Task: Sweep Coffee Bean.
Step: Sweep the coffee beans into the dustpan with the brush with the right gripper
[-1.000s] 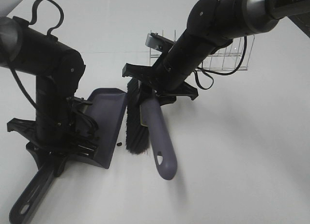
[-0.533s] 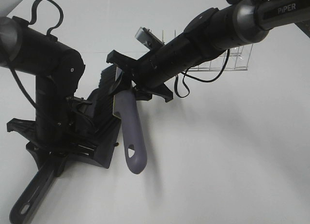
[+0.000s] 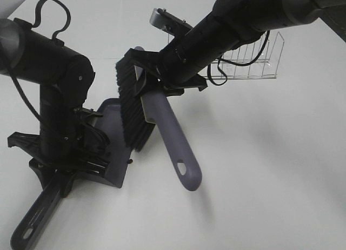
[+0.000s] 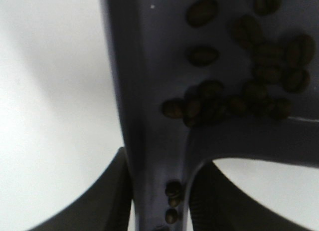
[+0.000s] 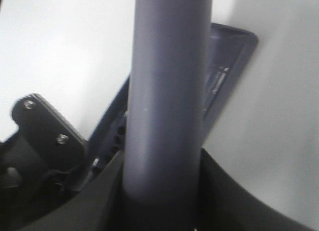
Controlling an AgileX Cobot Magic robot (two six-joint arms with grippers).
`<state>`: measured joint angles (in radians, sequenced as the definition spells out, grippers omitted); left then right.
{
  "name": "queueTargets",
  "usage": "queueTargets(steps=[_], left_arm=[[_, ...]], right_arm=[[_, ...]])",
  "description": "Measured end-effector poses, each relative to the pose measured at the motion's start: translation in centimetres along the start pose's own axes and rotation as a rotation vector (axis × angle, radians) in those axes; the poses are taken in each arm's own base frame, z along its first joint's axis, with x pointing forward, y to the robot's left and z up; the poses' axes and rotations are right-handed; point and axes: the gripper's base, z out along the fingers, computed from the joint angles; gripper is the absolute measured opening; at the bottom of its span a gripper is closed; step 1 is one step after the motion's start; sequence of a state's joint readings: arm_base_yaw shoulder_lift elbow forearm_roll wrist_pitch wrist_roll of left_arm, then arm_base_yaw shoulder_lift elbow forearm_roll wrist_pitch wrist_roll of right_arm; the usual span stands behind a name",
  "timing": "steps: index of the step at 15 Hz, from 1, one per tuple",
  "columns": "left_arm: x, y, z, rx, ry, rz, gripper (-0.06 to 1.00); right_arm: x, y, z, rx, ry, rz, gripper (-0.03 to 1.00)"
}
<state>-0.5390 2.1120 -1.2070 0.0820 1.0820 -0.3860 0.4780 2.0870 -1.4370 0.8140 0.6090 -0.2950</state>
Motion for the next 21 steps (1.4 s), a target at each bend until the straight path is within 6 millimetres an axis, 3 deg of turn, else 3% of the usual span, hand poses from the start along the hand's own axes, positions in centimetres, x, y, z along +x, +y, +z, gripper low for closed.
queueTargets(steps=[4, 7, 10, 12, 15, 19, 21], left_arm=[[0.0, 0.0, 0.0, 0.0, 0.0, -0.001, 0.26], [0.0, 0.0, 0.0, 0.0, 0.0, -0.002, 0.26], [0.0, 0.0, 0.0, 0.0, 0.0, -0.002, 0.26], [0.0, 0.0, 0.0, 0.002, 0.001, -0.004, 0.26], [0.0, 0.0, 0.0, 0.002, 0.001, -0.016, 0.26], [0.0, 0.0, 0.0, 0.002, 0.002, -0.019, 0.26], [0.0, 0.0, 0.0, 0.002, 0.001, -0.018, 0.26]], right_arm=[[0.3, -1.4, -1.0, 0.2, 0.045, -0.043, 0.27], [1.8, -2.9, 1.3, 0.223, 0.169, 0.035, 0.27], [1.6, -3.1, 2.1, 0.19, 0.148, 0.073, 0.27], [1.8, -3.0, 4.0, 0.072, 0.146, 0.147, 0.27], [1.9, -2.6, 4.9, -0.038, 0.129, 0.187, 0.27], [1.7, -2.1, 5.0, -0.114, 0.097, 0.167, 0.27], [1.1, -1.1, 3.7, -0.13, 0.066, 0.121, 0.27]])
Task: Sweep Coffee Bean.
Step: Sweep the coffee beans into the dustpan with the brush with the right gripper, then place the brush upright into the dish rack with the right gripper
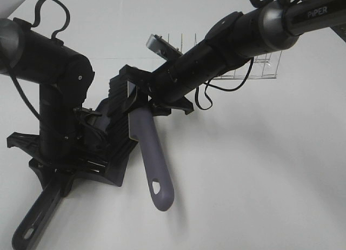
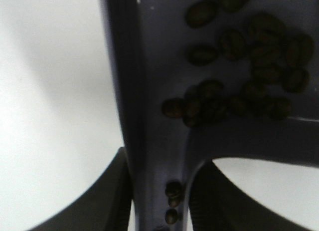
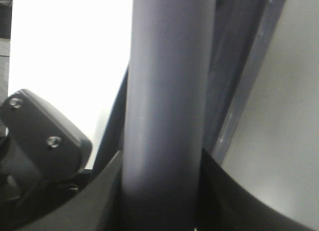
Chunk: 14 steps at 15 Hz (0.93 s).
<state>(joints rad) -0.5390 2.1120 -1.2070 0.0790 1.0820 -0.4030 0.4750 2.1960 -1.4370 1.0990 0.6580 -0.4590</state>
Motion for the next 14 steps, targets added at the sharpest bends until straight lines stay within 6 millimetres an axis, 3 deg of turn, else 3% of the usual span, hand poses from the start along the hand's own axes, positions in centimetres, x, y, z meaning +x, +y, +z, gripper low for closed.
queueTargets(steps=[3, 7, 11, 14], left_arm=[[0.0, 0.0, 0.0, 0.0, 0.0, 0.001, 0.26], [0.0, 0.0, 0.0, 0.001, -0.002, 0.002, 0.26], [0.0, 0.0, 0.0, 0.001, -0.002, 0.003, 0.26], [0.0, 0.0, 0.0, 0.001, -0.002, 0.003, 0.26]], right_arm=[[-0.7, 3.0, -3.8, 0.003, -0.067, -0.133, 0.27], [-0.8, 4.9, -9.1, 0.197, -0.122, -0.338, 0.27], [-0.9, 4.0, -13.2, 0.544, -0.139, -0.426, 0.27], [-1.6, 0.9, -15.9, 0.844, -0.119, -0.38, 0.27]])
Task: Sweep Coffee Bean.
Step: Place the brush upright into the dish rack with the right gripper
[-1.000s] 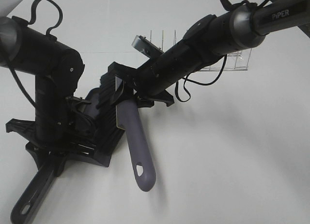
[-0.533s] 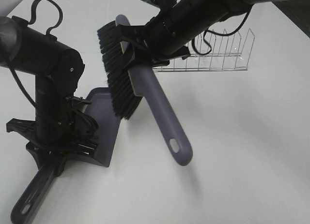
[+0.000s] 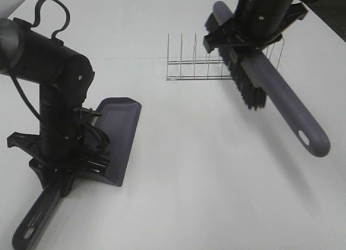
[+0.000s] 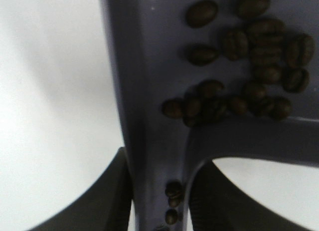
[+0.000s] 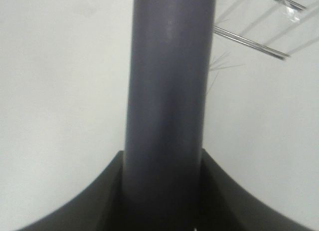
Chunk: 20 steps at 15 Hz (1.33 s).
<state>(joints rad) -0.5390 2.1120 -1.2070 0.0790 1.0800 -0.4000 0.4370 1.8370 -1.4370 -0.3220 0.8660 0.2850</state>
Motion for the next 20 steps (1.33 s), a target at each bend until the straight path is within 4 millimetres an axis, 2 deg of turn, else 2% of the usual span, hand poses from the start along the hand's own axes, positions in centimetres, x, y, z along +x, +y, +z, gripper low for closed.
queueTargets(steps=[1, 2, 3, 5, 6, 7, 11, 14, 16, 17, 18, 20], left_arm=[[0.0, 0.0, 0.0, 0.0, 0.0, 0.0, 0.26], [0.0, 0.0, 0.0, 0.0, 0.0, 0.0, 0.26], [0.0, 0.0, 0.0, 0.0, 0.0, 0.0, 0.26], [0.0, 0.0, 0.0, 0.0, 0.0, 0.0, 0.26], [0.0, 0.0, 0.0, 0.0, 0.0, 0.0, 0.26], [0.0, 0.0, 0.0, 0.0, -0.001, 0.0, 0.26], [0.0, 0.0, 0.0, 0.001, -0.003, 0.0, 0.26], [0.0, 0.0, 0.0, 0.002, -0.004, 0.001, 0.26], [0.0, 0.0, 0.0, 0.002, -0.006, 0.004, 0.26], [0.0, 0.0, 0.0, 0.002, -0.006, 0.007, 0.26], [0.0, 0.0, 0.0, 0.002, -0.006, 0.007, 0.26], [-0.1, 0.0, 0.0, 0.003, -0.007, 0.008, 0.26]], right_arm=[[0.2, -1.8, 0.3, 0.04, 0.025, 0.042, 0.27], [0.5, -4.9, 0.9, 0.072, 0.057, 0.112, 0.27], [0.8, -7.0, 1.3, 0.075, 0.074, 0.151, 0.27], [1.7, -10.1, 2.2, 0.053, 0.122, 0.206, 0.27], [2.1, -10.9, 2.9, 0.035, 0.152, 0.227, 0.27], [2.5, -11.3, 4.0, 0.026, 0.181, 0.229, 0.27], [3.0, -9.7, 8.0, -0.005, 0.252, 0.221, 0.27], [3.3, -9.7, 10.3, 0.028, 0.277, 0.199, 0.27], [2.5, -9.8, 11.0, 0.03, 0.264, 0.203, 0.27], [1.6, -10.0, 11.2, 0.033, 0.25, 0.206, 0.27], [-0.2, -10.4, 11.3, 0.044, 0.23, 0.214, 0.27], [-1.4, -10.9, 11.5, 0.065, 0.242, 0.211, 0.27]])
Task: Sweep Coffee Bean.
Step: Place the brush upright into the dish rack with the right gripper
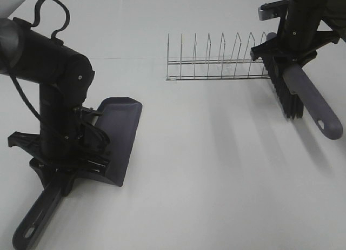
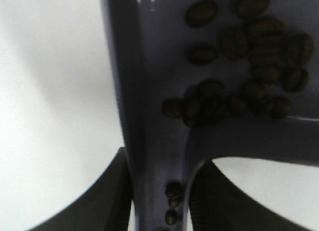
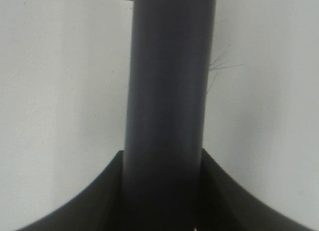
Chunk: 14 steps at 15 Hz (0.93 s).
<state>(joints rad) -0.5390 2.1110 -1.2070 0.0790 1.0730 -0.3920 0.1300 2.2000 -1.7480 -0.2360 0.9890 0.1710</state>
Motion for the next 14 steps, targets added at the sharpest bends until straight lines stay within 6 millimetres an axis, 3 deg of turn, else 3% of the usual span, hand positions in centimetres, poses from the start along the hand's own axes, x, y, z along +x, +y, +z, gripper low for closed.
queueTargets(steps=[3, 8, 14], left_arm=[[0.0, 0.0, 0.0, 0.0, 0.0, 0.003, 0.26], [0.0, 0.0, 0.0, 0.0, -0.001, 0.003, 0.26], [0.0, 0.0, 0.0, 0.001, -0.001, 0.003, 0.26]], right_arm=[[-1.4, -0.2, 0.4, 0.037, 0.038, -0.009, 0.27], [-0.7, -0.4, 0.2, 0.053, 0.123, -0.024, 0.27], [-0.4, -2.5, 0.7, -0.012, 0.162, 0.01, 0.27]])
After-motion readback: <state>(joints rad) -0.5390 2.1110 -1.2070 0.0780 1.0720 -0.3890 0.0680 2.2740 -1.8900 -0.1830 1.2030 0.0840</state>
